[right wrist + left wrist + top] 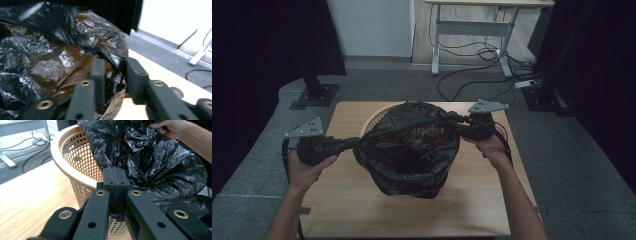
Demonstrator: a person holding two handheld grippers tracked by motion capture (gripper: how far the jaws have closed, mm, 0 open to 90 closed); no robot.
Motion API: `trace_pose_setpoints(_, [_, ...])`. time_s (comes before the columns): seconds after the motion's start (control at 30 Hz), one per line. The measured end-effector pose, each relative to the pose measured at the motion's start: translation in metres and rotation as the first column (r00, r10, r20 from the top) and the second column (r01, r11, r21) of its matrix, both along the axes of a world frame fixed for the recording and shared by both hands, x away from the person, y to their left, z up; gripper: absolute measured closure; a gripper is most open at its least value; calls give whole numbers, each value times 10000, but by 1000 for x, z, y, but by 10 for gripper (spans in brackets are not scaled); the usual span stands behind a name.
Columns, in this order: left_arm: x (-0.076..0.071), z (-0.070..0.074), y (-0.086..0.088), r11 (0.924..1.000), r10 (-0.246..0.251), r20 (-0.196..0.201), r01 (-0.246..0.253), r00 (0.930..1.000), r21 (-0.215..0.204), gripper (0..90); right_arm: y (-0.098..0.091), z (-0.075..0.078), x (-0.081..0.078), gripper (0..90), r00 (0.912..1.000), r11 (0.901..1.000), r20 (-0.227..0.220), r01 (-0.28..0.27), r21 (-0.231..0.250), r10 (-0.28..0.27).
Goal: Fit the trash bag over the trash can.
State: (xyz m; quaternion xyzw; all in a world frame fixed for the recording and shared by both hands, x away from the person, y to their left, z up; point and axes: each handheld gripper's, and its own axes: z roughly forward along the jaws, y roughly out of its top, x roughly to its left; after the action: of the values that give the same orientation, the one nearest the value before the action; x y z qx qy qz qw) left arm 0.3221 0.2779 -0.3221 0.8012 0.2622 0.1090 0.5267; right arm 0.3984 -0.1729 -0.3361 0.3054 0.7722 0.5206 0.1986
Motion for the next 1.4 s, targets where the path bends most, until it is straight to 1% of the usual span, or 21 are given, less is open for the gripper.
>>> trace_pose_setpoints(0.07, [3,1,1,10000,50,-5,-50,10000,-68,897,-3,1,2,755,10000,9995,-11,8,314,-8])
trace_pose_setpoints(0.13, [5,1,1,9998,100,-23,-101,9999,-144,897,-3,1,2,765,10000,9995,9,-11,316,11])
trace_pose_setpoints(0.2, [8,1,2,9997,159,-52,-160,9999,-188,897,-4,3,1,807,9999,9994,162,-20,339,15])
trace_pose_setpoints(0.3, [13,1,4,9995,183,-102,-186,9998,-254,897,-3,3,2,840,9996,9996,260,75,275,-82])
trace_pose_setpoints(0.33, [16,0,5,9995,257,-122,-259,9996,-197,897,-2,3,3,845,9994,9997,314,105,243,-112])
trace_pose_setpoints(0.43, [25,-3,7,9985,351,-281,-363,9990,-414,897,-1,2,5,845,9989,9992,415,213,331,-227])
trace_pose_setpoints(0.53, [32,-8,8,9976,437,-414,-458,9982,-526,897,2,1,6,799,9959,9984,708,565,96,-570])
trace_pose_setpoints(0.6, [35,-11,9,9964,436,-498,-471,9978,-707,897,1,0,8,797,9952,9975,685,689,159,-699])
trace_pose_setpoints(0.67, [38,-14,11,9939,428,-585,-485,9974,-993,897,1,-1,9,834,9946,9969,694,764,168,-774])
trace_pose_setpoints(0.73, [41,-15,12,9925,477,-623,-544,9969,-1098,897,2,-2,10,874,9926,9952,747,969,-132,-956])
trace_pose_setpoints(0.8, [43,-16,13,9913,530,-660,-605,9964,-1168,897,2,-4,12,882,9935,9948,622,969,-310,-949])
trace_pose_setpoints(0.83, [44,-16,13,9914,565,-651,-637,9963,-1147,897,2,-6,13,883,9939,9949,573,964,-298,-946])
trace_pose_setpoints(0.93, [47,-16,12,9926,797,-577,-846,9951,-876,897,3,-11,17,886,9937,9944,452,1035,-188,-1026])
trace_pose_setpoints(1.0, [50,-18,12,9918,1046,-533,-1081,9931,-676,897,4,-18,21,887,9949,9950,245,984,-193,-979])
trace_pose_setpoints(1.07, [53,-20,11,9905,1159,-558,-1196,9917,-680,897,7,-29,26,887,9965,9964,55,839,-144,-839])
trace_pose_setpoints(1.1, [54,-20,10,9896,1262,-535,-1295,9906,-629,897,7,-29,26,887,9965,9964,55,839,-144,-839])
trace_pose_setpoints(1.13, [55,-21,9,9891,1366,-525,-1391,9892,-477,897,10,-33,27,888,9959,9956,-5,902,-259,-902])
trace_pose_setpoints(1.2, [58,-23,6,9875,1578,-563,-1577,9859,59,897,10,-34,29,887,9952,9945,-79,973,-375,-977])
trace_pose_setpoints(1.23, [60,-25,4,9872,1595,-627,-1590,9852,115,897,10,-39,31,887,9945,9929,-231,1009,-624,-1025])
trace_pose_setpoints(1.27, [61,-26,3,9864,1641,-651,-1642,9843,38,897,9,-40,32,887,9946,9938,-267,993,-502,-1007])
trace_pose_setpoints(1.4, [65,-28,3,9858,1654,-808,-1671,9829,-145,897,13,-43,32,888,9956,9955,-325,864,-395,-877])
